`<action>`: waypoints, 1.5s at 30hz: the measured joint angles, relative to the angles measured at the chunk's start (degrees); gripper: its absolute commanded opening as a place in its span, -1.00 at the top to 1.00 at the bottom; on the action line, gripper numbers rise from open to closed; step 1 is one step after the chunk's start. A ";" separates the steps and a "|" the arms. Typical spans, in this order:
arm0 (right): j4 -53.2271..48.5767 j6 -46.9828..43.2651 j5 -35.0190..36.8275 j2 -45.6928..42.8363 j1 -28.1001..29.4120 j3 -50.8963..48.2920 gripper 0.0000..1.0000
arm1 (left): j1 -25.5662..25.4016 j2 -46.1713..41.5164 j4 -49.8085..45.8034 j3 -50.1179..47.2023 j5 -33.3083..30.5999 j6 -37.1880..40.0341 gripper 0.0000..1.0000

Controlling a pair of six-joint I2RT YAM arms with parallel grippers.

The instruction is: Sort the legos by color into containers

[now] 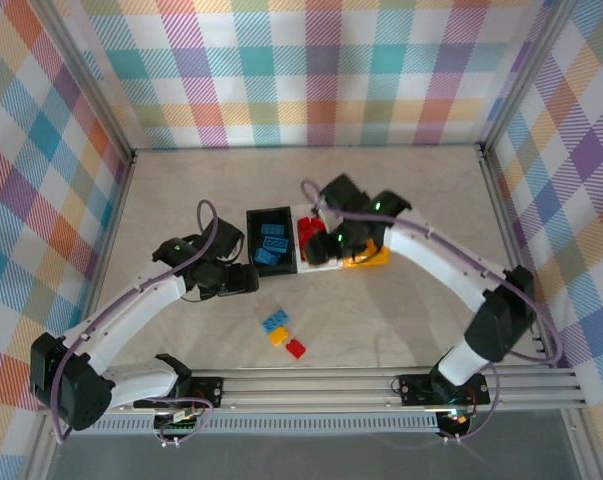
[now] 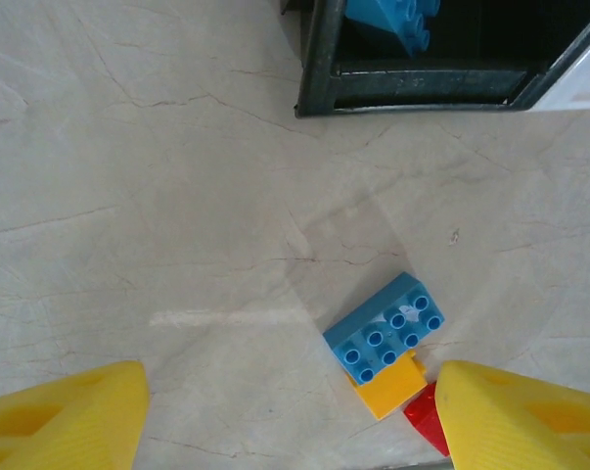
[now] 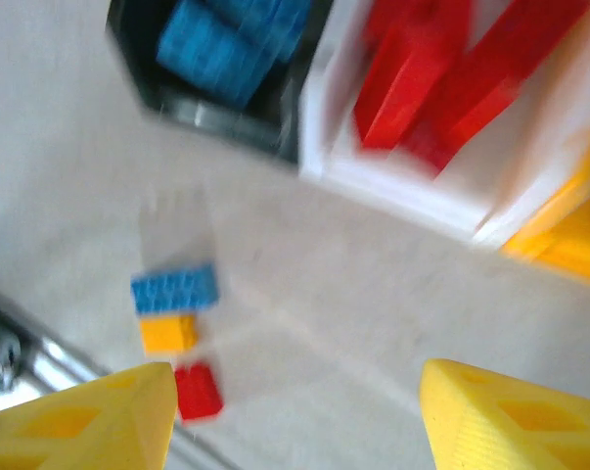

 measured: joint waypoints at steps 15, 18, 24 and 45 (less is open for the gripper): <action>8.00 9.33 3.65 6.27 25.59 -17.05 -0.41 | 11.56 2.29 0.55 0.00 8.13 1.22 -0.58; 9.31 9.38 3.61 9.86 26.69 -16.68 -0.41 | 11.56 2.29 0.87 -0.07 8.96 1.27 -0.59; 11.06 9.35 3.50 17.79 27.41 -11.69 -0.40 | 11.74 2.25 1.38 -0.76 9.90 1.33 -0.59; 7.89 9.31 8.04 16.57 23.47 -9.38 0.25 | 12.11 1.44 1.33 -1.33 10.93 2.93 -0.59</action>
